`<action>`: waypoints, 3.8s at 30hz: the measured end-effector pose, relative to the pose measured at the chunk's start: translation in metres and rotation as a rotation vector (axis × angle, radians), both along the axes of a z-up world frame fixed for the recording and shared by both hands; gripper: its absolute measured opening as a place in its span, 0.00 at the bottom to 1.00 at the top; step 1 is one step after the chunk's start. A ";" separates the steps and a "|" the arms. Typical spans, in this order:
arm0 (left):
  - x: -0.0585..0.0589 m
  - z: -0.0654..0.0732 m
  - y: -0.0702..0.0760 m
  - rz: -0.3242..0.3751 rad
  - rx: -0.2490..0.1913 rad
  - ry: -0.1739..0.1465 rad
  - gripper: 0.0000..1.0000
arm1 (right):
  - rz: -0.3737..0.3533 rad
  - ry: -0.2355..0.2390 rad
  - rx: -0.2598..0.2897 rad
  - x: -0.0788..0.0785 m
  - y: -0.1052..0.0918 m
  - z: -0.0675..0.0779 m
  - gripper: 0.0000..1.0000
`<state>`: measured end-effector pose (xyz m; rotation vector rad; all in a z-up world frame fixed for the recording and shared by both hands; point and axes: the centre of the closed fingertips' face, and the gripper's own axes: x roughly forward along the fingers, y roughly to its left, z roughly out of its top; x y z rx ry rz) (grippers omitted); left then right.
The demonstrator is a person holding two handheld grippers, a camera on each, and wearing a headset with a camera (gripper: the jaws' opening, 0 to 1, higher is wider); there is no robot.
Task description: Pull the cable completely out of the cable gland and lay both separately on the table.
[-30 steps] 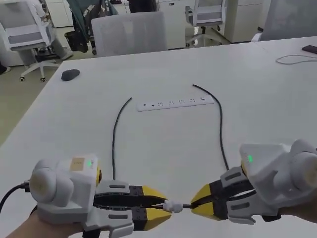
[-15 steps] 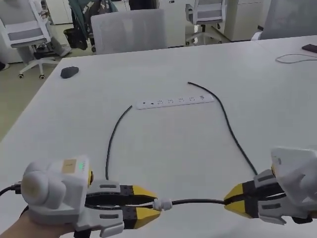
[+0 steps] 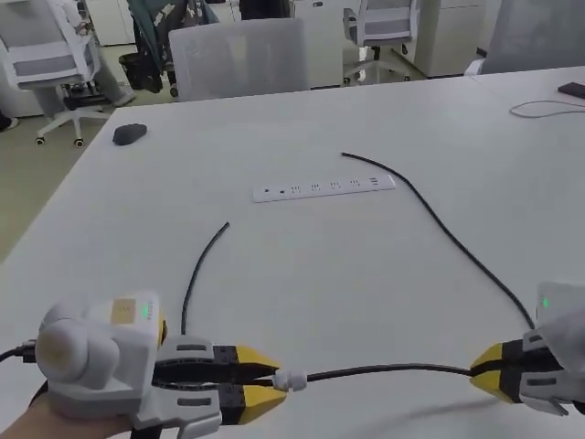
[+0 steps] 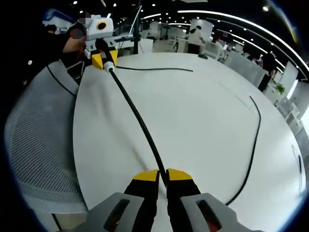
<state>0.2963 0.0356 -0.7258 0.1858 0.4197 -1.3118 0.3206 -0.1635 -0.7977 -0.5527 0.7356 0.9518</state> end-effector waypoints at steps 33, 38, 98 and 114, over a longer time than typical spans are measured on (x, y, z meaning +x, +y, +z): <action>0.006 0.008 0.001 0.019 -0.013 -0.020 0.14 | -0.055 0.020 0.101 0.007 0.017 0.019 0.27; 0.005 0.008 -0.002 0.008 -0.009 -0.019 0.14 | 0.062 -0.008 0.200 -0.003 0.074 0.047 0.30; -0.009 0.016 -0.021 -0.075 -0.033 0.000 0.16 | 0.504 -0.040 0.279 -0.042 0.175 0.073 0.00; -0.011 0.011 -0.023 -0.088 -0.022 0.009 0.16 | 0.512 0.003 0.311 -0.042 0.174 0.072 0.00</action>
